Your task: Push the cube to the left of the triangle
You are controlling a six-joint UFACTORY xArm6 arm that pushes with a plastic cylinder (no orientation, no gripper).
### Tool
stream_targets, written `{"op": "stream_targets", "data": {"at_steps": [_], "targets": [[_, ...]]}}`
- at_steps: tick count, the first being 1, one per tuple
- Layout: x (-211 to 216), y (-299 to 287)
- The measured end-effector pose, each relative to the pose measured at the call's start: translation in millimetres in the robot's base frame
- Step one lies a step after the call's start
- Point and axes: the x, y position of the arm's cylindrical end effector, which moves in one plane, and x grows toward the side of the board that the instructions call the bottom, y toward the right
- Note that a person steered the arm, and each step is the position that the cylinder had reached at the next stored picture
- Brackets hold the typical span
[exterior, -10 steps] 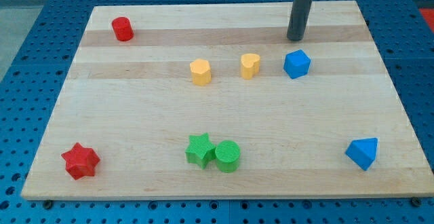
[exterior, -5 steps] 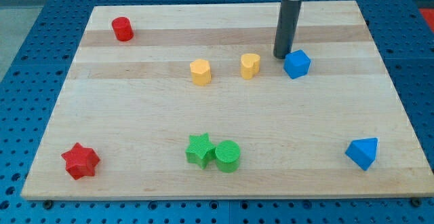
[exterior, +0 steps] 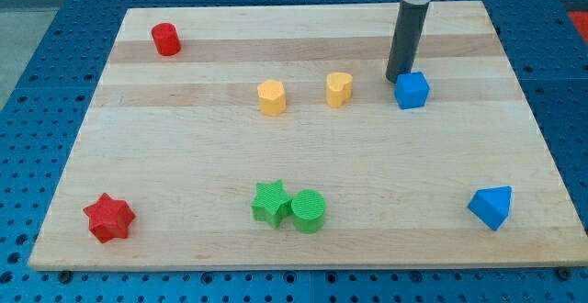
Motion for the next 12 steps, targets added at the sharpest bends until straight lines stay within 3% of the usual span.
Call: {"op": "stream_targets", "data": {"at_steps": [8,12], "targets": [[27.5,16.3],[108.7,19.9]]}}
